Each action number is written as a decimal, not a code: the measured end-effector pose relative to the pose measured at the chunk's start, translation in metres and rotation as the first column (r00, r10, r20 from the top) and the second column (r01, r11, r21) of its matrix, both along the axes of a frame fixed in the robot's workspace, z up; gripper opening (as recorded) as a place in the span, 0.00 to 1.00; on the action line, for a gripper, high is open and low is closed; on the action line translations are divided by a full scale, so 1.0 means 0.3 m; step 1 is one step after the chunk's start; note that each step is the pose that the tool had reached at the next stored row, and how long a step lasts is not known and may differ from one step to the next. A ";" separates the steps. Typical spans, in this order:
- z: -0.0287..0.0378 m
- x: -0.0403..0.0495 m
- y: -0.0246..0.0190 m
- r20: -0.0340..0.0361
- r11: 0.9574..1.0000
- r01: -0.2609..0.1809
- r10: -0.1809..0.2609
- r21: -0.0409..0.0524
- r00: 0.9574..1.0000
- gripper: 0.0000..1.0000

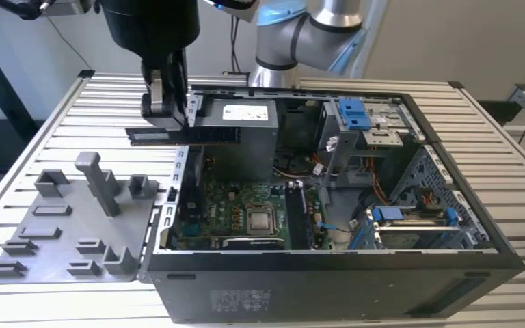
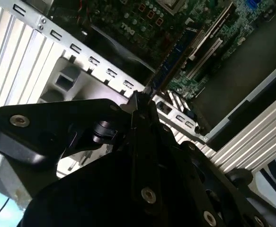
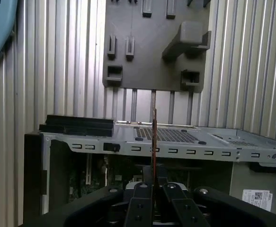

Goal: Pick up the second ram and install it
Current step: 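Pick up the second ram and move it above second insertion slot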

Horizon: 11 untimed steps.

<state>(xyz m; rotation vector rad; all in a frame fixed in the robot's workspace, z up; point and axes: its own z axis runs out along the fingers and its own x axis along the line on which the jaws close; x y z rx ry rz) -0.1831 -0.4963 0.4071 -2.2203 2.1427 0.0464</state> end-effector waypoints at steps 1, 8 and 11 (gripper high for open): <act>0.000 0.008 0.000 0.000 1.000 0.003 -0.003 0.000 1.000 0.14; 0.000 0.042 0.002 0.000 0.999 0.034 -0.034 0.000 0.999 0.14; 0.000 0.064 0.004 0.000 0.999 0.043 -0.043 0.000 0.999 0.14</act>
